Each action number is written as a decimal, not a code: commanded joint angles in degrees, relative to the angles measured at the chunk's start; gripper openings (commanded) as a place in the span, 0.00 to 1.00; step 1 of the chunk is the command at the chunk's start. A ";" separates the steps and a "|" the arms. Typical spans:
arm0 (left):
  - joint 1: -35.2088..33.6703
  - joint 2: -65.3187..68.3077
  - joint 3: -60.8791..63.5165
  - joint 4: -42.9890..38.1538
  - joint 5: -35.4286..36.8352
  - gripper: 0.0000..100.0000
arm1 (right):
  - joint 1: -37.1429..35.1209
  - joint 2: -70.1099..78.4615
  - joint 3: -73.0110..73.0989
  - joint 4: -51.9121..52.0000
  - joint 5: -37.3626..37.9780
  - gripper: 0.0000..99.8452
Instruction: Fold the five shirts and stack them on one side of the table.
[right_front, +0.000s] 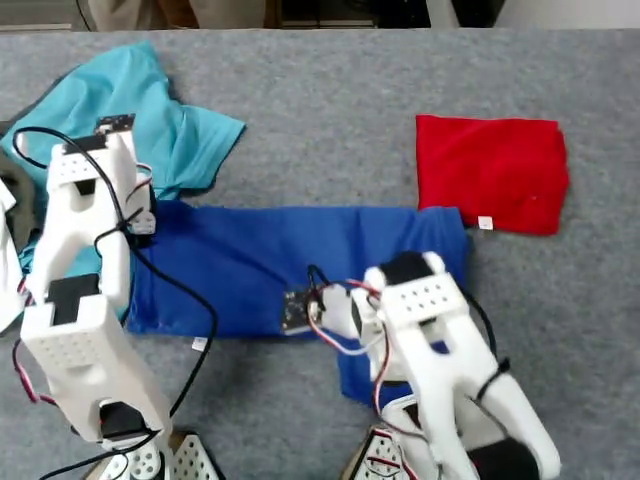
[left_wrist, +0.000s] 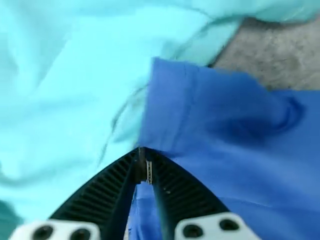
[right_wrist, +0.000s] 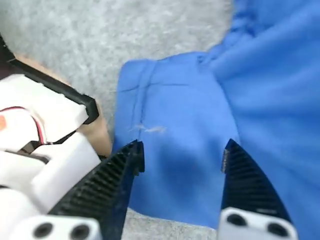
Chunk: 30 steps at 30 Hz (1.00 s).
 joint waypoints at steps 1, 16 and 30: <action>-0.97 0.13 -5.10 2.29 -2.64 0.02 | -1.89 -4.44 5.41 -4.13 1.05 0.26; -0.53 0.40 -5.19 2.46 -2.29 0.02 | -3.47 14.02 5.85 -19.08 -1.23 0.26; -2.11 0.13 -5.54 2.55 -2.64 0.02 | -2.59 15.96 2.33 -19.87 -2.81 0.05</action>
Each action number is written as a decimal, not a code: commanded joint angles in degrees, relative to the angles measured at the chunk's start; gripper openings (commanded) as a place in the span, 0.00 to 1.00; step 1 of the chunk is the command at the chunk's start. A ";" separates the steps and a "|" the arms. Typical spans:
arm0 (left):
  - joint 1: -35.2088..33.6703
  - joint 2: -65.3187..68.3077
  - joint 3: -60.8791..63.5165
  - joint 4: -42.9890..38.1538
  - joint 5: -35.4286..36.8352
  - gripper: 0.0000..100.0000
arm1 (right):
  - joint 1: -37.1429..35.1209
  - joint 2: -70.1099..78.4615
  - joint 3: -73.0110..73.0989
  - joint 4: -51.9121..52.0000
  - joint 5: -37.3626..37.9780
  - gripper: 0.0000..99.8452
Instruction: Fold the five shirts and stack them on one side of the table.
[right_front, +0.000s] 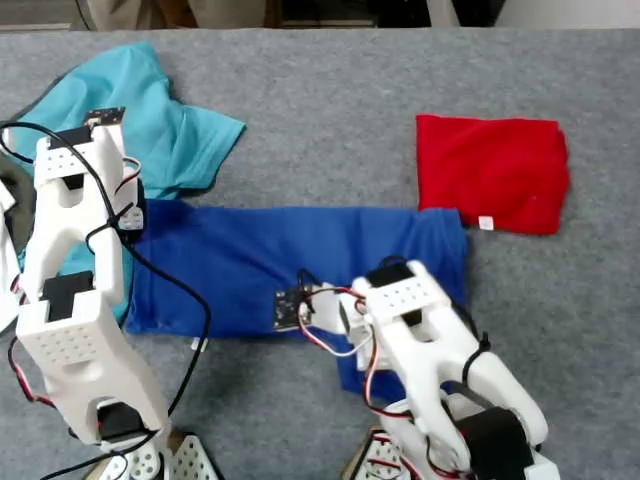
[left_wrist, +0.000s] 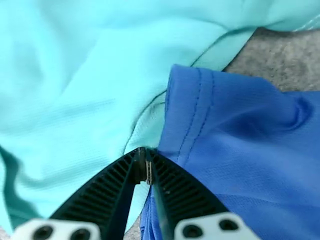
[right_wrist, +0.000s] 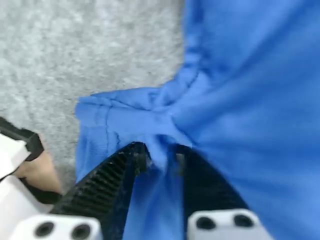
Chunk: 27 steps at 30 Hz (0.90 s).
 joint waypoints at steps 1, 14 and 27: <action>-0.44 -0.92 -2.55 0.53 -0.53 0.02 | 0.66 3.21 -1.19 -0.09 -1.32 0.05; -0.18 -0.92 -4.75 0.53 -0.44 0.02 | 6.29 4.97 -29.58 17.76 -0.35 0.00; 0.26 -0.92 -5.01 0.53 -0.44 0.02 | 8.40 42.86 -74.68 36.84 2.37 0.00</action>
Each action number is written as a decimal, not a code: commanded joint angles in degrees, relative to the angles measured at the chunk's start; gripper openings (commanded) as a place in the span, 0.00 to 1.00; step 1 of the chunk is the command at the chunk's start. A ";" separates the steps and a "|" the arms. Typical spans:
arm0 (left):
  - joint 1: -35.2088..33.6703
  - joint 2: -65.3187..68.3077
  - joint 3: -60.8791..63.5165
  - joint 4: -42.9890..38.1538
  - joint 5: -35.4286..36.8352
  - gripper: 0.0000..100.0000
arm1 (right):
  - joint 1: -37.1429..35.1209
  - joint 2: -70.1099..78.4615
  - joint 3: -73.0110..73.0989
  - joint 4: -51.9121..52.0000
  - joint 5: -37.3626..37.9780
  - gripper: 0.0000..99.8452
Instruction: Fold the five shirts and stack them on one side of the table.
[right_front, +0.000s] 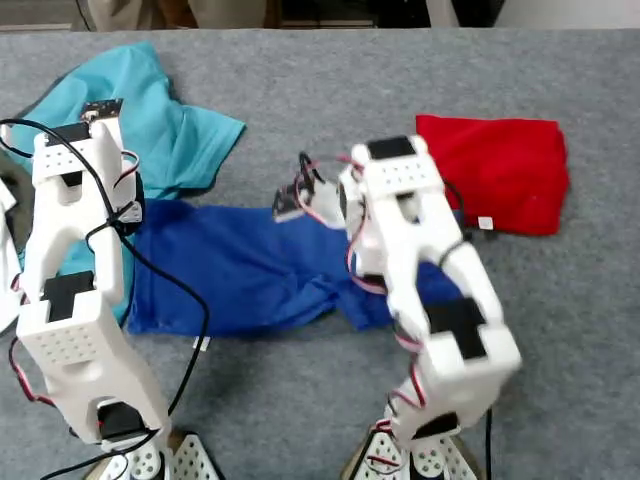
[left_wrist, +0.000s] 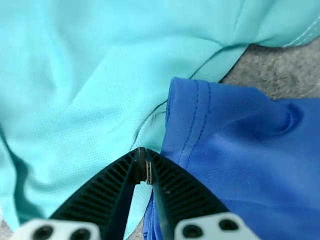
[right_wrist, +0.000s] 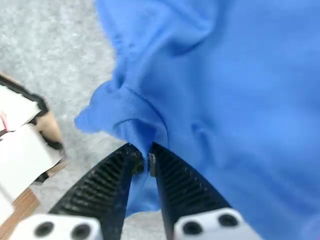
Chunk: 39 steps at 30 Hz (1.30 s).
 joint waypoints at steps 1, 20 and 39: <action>0.26 -0.92 -2.55 0.44 -0.35 0.02 | 1.19 8.92 -16.57 3.43 0.79 0.00; 1.23 -0.48 -2.46 0.00 -1.93 0.02 | 3.65 20.88 -42.86 4.75 2.90 0.39; 3.69 -0.84 -2.64 -0.09 -3.16 0.02 | -4.18 -31.96 32.13 -8.62 0.53 0.00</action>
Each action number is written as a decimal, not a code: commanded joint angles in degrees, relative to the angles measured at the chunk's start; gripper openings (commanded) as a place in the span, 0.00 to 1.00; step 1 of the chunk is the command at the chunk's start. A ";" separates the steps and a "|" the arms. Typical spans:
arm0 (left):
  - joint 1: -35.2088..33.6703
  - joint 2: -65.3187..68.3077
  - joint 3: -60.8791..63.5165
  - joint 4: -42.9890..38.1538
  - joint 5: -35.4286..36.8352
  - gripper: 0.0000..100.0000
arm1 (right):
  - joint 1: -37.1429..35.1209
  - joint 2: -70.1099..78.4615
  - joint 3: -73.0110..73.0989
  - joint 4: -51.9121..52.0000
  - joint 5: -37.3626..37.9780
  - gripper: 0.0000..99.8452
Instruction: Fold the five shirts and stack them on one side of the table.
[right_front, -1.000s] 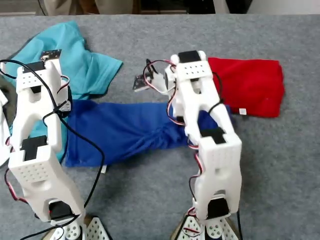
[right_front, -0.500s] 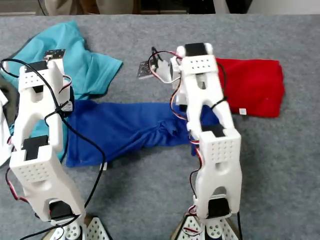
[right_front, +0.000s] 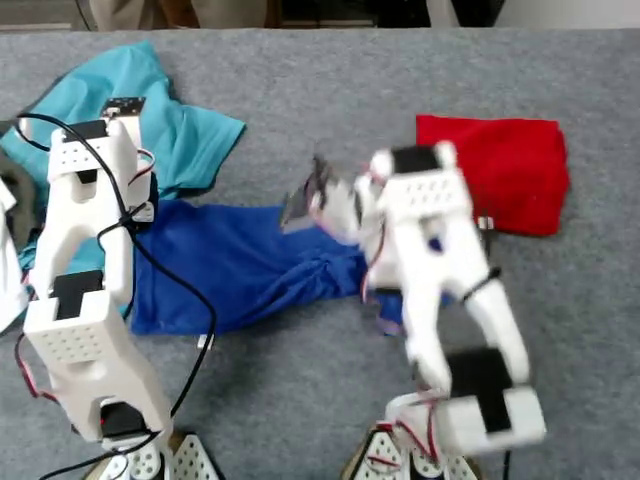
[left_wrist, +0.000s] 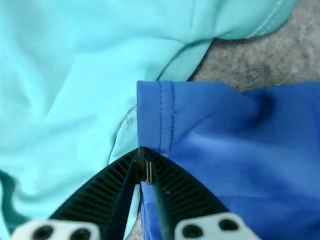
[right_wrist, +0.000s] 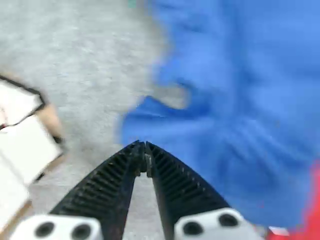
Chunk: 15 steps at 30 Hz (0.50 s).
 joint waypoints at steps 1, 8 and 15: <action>0.53 -0.84 -2.64 -0.09 -0.53 0.02 | -3.47 -7.16 14.29 -9.05 -3.34 0.00; 0.18 -0.66 -2.37 0.00 -0.53 0.02 | 1.89 0.22 19.65 -22.07 -5.63 0.00; 0.53 -0.48 -2.02 0.00 -0.62 0.02 | 13.49 12.97 -1.01 -25.41 -5.36 0.00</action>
